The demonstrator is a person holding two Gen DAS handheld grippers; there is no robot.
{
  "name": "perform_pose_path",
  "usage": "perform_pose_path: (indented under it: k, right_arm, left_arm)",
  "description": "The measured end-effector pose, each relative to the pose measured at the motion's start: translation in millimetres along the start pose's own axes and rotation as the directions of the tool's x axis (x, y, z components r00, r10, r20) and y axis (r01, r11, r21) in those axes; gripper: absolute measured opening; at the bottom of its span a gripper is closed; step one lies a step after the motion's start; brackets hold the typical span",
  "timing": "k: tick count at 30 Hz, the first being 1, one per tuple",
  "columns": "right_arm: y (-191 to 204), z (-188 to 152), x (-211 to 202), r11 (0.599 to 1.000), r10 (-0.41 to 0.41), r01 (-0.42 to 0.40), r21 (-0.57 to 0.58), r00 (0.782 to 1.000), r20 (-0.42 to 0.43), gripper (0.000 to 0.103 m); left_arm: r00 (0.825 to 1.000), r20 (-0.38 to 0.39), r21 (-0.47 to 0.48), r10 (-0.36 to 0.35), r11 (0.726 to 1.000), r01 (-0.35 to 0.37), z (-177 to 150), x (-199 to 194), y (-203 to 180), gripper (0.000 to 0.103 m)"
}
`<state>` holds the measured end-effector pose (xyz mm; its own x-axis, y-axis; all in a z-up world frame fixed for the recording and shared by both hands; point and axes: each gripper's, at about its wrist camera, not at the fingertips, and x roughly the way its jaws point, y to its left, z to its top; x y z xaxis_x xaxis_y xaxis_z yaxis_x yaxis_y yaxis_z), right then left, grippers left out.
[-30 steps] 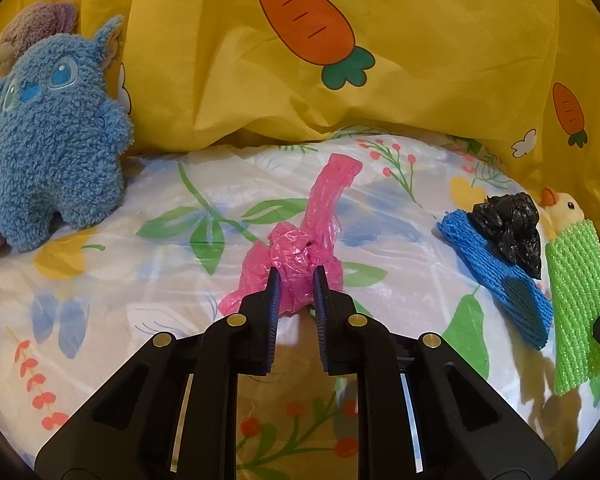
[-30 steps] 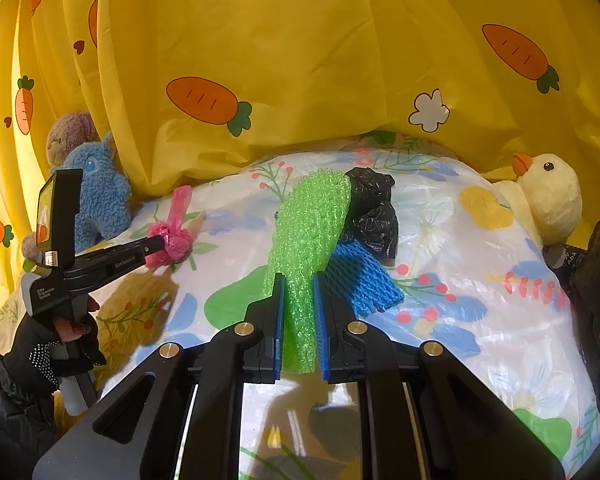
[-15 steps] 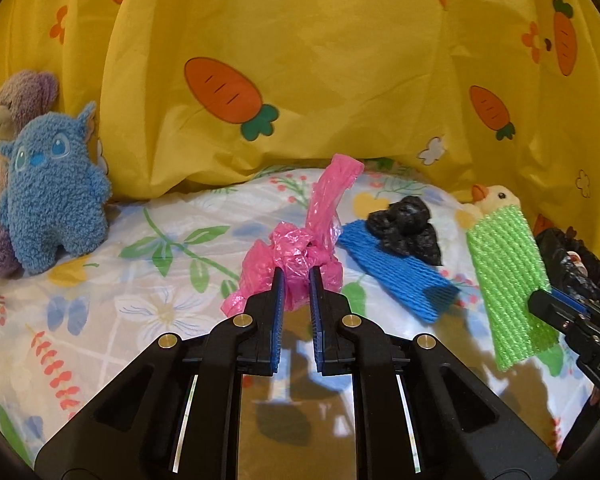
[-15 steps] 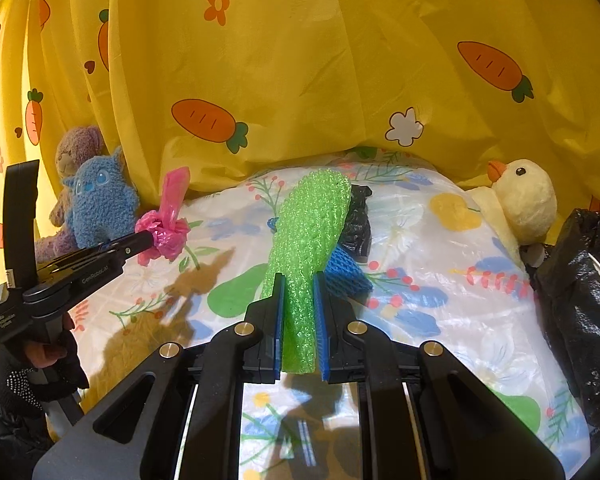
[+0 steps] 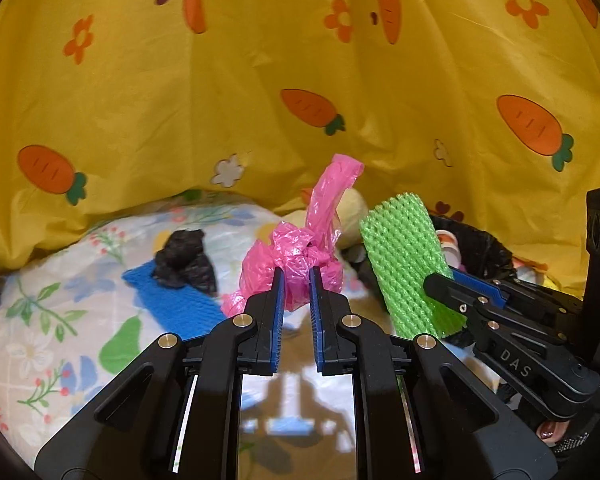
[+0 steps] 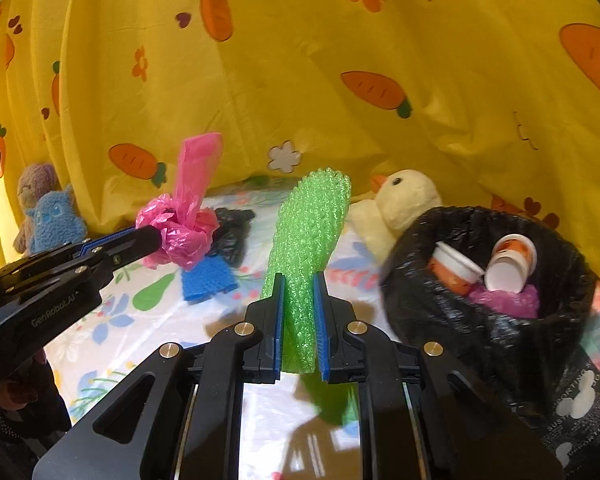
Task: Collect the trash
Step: 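Carry the green mesh sleeve and pink bag over the black trash bin, then open both tools to drop the sleeve and pink bag into the bin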
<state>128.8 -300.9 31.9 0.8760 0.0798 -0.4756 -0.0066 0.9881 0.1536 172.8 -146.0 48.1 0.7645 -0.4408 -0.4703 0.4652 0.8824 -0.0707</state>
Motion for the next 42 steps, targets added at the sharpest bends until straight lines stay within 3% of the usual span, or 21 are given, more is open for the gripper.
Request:
perform_pose_path:
  k: [9,17,22,25,27,29,33,36,42]
  right_arm:
    - [-90.0,21.3,-17.0,0.966,-0.252,0.245,0.085,0.964,0.088,0.015]
    - [-127.6,17.0,-5.8,0.947,-0.312,0.307,0.101,0.949,0.047,0.015]
    - [-136.7,14.4,-1.7,0.941,-0.326,0.321,0.111,0.945,0.035,0.017]
    - [-139.6,13.4,0.0,0.938,-0.331,0.325,0.12,0.943,0.032,0.026]
    - [-140.8,13.3,0.6,0.936,-0.334,0.327,0.129,0.942,0.029,0.027]
    - [-142.0,12.8,-0.5,0.932,-0.342,0.335,0.135,0.939,0.032,0.035]
    - [-141.1,12.7,-7.1,0.927,-0.359,0.349,0.138,0.932,0.057,0.043]
    - [-139.6,13.5,-14.4,0.925,-0.365,0.352,0.144,0.927,0.08,0.053]
    - [-121.7,14.3,-24.2,0.931,-0.356,0.343,0.125,0.928,0.11,0.07]
  left_arm:
    - [0.983,0.001,0.008,-0.181,0.983,0.181,30.9,61.0,-89.1,0.012]
    - [0.965,-0.085,-0.018,-0.249,0.968,0.249,27.6,118.1,-121.3,0.012]
    - [0.95,-0.12,-0.054,-0.287,0.958,0.283,21.1,135.8,-121.4,0.014]
    - [0.947,-0.117,-0.063,-0.3,0.954,0.294,18.2,139.6,-118.7,0.032]
    - [0.95,-0.093,-0.088,-0.297,0.953,0.289,17.0,136.4,-111.9,0.062]
    - [0.95,-0.076,-0.115,-0.302,0.949,0.292,16.3,132.7,-103.2,0.069]
    - [0.97,-0.034,-0.118,-0.241,0.965,0.236,14.5,117.3,-89.1,0.087]
    - [0.98,-0.006,-0.14,-0.201,0.97,0.199,13.2,104.0,-73.4,0.097]
    - [0.996,0.019,-0.193,-0.09,0.977,0.092,7.5,77.9,-37.3,0.097]
